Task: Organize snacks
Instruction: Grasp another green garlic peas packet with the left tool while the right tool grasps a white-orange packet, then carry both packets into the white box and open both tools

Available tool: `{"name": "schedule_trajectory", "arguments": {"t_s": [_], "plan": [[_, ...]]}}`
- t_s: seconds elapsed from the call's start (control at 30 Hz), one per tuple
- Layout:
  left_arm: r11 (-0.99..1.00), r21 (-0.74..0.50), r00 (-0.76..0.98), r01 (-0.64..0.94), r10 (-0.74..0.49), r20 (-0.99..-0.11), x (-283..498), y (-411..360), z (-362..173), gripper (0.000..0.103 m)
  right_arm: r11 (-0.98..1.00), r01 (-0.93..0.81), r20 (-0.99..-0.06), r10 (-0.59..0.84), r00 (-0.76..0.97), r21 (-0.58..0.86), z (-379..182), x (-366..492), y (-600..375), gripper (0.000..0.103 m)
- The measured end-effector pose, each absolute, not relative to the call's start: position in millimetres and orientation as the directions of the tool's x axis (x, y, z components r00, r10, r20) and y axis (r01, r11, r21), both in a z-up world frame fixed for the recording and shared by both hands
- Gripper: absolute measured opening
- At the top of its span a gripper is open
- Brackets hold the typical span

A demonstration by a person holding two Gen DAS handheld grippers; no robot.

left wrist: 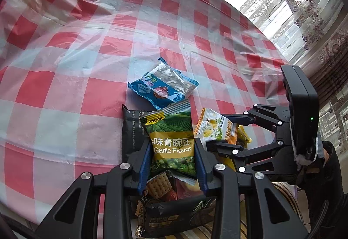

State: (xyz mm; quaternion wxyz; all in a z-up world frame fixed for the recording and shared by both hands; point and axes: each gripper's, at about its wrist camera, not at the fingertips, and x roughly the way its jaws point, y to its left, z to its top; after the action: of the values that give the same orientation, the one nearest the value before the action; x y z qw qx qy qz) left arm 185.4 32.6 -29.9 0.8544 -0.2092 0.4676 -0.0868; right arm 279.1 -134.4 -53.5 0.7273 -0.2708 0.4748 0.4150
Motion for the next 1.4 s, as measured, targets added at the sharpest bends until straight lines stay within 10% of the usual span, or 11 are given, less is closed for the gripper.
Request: {"name": "schedule_trajectory", "arguments": {"t_s": [1.4], "plan": [[0.917,-0.298,0.459,0.265,-0.392,-0.797,189.6,-144.4,8.3,0.038,0.917,-0.331,-0.786,0.368,0.496,0.220,-4.1,222.4,-373.0,0.059]]}}
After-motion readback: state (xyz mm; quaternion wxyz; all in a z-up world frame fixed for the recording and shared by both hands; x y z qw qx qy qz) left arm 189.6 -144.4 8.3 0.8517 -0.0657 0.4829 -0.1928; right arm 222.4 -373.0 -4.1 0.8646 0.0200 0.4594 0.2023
